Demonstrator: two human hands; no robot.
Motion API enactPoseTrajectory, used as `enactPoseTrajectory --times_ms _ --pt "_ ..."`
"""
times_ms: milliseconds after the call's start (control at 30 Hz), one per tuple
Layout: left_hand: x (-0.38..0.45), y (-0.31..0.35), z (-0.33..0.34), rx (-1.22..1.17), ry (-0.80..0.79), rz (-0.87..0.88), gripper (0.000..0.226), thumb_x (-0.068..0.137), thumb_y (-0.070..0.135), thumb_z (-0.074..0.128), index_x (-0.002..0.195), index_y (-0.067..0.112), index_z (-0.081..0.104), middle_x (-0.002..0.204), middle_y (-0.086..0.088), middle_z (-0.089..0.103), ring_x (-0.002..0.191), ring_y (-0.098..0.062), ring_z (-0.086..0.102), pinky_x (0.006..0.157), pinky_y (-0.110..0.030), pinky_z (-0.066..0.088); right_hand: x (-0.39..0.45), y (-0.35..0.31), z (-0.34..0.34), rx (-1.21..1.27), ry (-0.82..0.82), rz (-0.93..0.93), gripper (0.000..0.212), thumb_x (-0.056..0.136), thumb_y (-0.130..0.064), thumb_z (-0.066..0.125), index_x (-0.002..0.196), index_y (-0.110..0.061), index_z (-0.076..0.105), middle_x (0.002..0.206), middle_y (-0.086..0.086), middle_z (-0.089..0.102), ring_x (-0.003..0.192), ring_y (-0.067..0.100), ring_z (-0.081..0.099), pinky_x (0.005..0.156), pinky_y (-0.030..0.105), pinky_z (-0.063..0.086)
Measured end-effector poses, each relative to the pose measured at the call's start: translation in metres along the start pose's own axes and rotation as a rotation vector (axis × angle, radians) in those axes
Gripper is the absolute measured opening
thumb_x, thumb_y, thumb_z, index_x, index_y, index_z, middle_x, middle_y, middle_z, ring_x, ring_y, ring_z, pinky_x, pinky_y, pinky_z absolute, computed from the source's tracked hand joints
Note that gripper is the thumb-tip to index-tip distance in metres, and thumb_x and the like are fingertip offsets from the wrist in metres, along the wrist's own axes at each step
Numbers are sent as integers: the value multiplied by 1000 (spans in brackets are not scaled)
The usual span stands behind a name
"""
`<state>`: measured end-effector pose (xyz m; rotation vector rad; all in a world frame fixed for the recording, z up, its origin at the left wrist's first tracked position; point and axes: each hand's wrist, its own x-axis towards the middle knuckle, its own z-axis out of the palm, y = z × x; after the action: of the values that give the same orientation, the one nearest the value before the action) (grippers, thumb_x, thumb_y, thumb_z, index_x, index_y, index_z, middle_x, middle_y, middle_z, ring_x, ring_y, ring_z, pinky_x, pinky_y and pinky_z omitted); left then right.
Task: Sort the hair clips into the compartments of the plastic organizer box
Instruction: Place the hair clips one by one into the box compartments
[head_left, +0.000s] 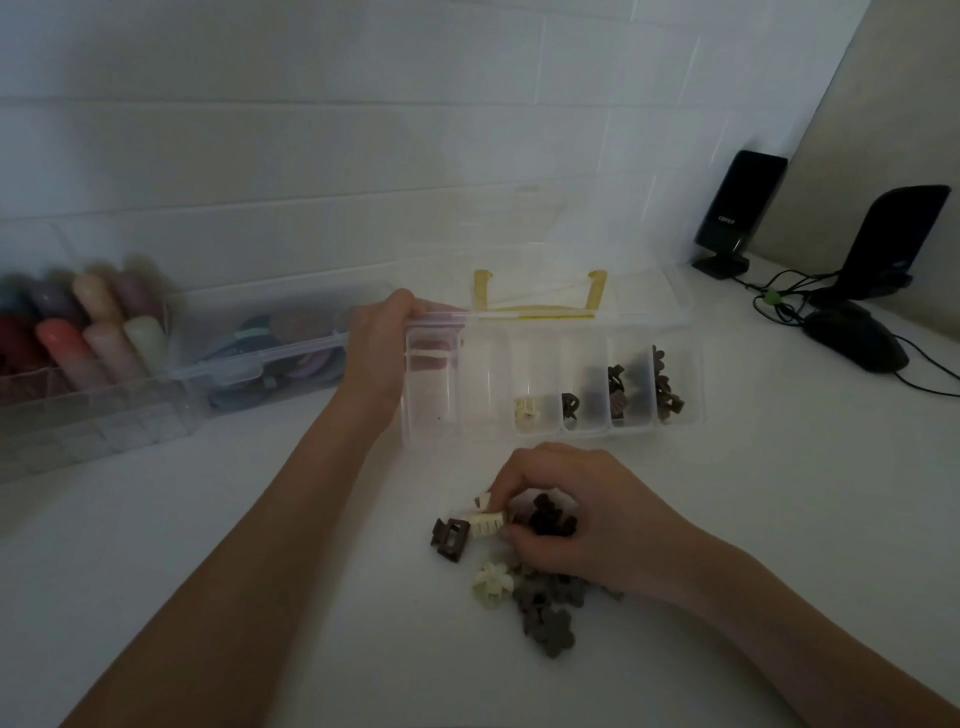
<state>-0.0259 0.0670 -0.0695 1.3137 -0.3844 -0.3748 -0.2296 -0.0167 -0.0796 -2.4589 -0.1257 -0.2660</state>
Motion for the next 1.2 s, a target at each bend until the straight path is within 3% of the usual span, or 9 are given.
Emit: enactPoseTrajectory --times_ms 200,300,533,667,867,967,1200 --pt "2 -1 0 3 13 4 37 79 13 40 90 -9 69 75 -18 68 74 -31 61 58 -29 52 0 0 -2 97 119 -44 34 77 -14 68 104 -30 56 101 -14 62 95 8 58 81 20 46" --pt "3 -2 0 6 11 10 37 77 13 40 88 -7 69 78 -20 68 76 -32 60 57 -29 51 -1 2 -3 97 204 -61 31 77 -17 72 98 -30 53 94 -12 59 86 8 57 75 18 46" --pt "1 -1 1 5 -1 -3 34 79 12 38 78 0 70 64 -7 70 70 -28 62 56 -27 52 0 14 -5 -18 415 -109 30 77 -12 76 85 -27 51 81 -13 51 70 8 53 64 13 43" --pt "1 3 0 20 -18 -40 34 82 14 36 75 4 69 59 -5 68 59 -21 61 52 -23 49 0 20 -15 -88 592 -120 25 78 -8 74 88 -20 54 84 -4 55 68 11 54 62 20 48" --pt "2 10 -14 2 -56 -73 34 82 14 33 74 5 64 54 -4 67 48 -14 62 46 -19 46 -3 33 -41 -99 919 26 22 81 -6 68 87 -18 51 85 -5 53 70 10 55 62 27 49" --pt "3 10 -17 9 -82 -86 34 80 16 34 76 4 66 58 -7 68 52 -18 64 50 -22 47 -3 36 -41 -106 936 26 22 82 -5 67 88 -17 51 85 -5 53 70 9 55 62 28 49" --pt "0 12 -14 3 -82 -70 33 80 14 33 74 4 65 55 -6 67 47 -15 62 44 -17 44 -1 42 -32 -227 810 -36 26 80 0 65 93 -19 52 96 -9 52 76 7 53 64 31 49"
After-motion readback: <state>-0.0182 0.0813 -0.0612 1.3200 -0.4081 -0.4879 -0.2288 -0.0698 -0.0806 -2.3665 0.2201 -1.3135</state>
